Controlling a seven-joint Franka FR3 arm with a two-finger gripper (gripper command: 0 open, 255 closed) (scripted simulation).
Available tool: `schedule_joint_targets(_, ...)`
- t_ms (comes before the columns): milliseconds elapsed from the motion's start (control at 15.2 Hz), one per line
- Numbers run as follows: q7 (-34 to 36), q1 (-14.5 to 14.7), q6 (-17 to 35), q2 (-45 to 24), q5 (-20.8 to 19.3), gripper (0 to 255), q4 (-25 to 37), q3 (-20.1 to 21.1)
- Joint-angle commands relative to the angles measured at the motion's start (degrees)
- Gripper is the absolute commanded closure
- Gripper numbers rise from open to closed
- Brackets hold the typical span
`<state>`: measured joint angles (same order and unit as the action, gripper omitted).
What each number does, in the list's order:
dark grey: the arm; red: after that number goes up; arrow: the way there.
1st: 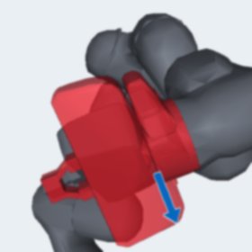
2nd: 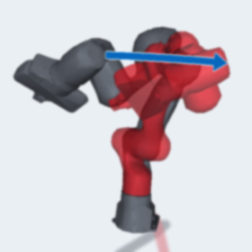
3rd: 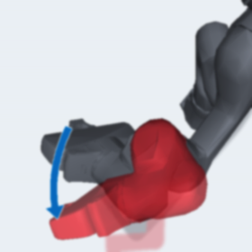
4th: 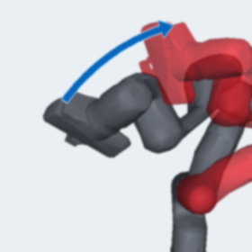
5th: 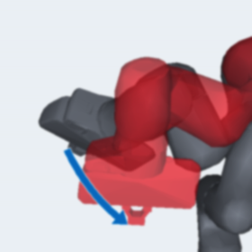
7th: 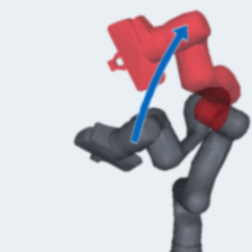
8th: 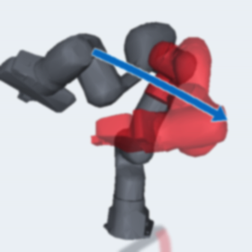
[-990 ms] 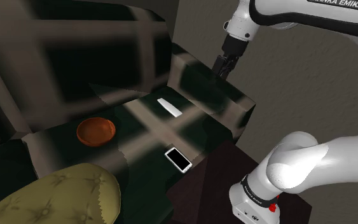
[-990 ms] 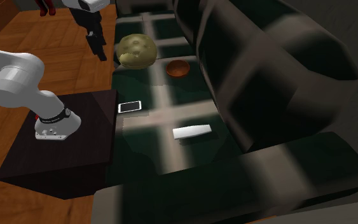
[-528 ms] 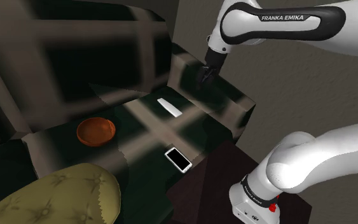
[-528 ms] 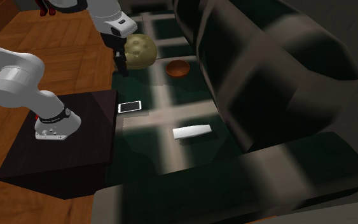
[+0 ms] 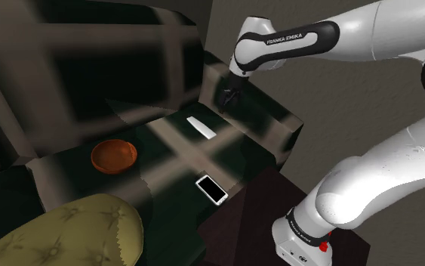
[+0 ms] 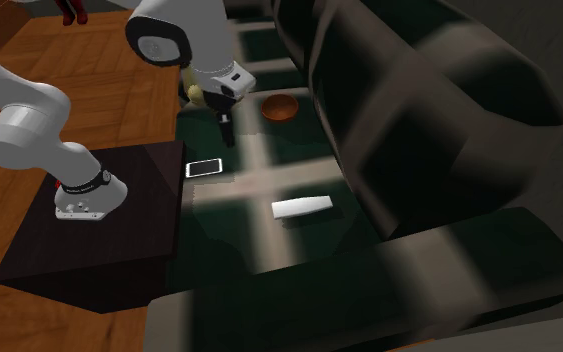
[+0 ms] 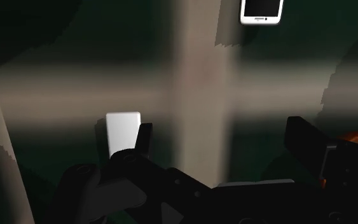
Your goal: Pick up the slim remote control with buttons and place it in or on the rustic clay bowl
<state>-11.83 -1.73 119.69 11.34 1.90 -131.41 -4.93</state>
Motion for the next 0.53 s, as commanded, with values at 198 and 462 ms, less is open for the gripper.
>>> schedule_joint_targets(198,-1.3,-0.5,6.2,-10.4,0.3,0,4.2,-0.8)
schedule_joint_targets(462,-2.2,-1.0,10.1,-19.0,0.9,0,8.9,-1.1)
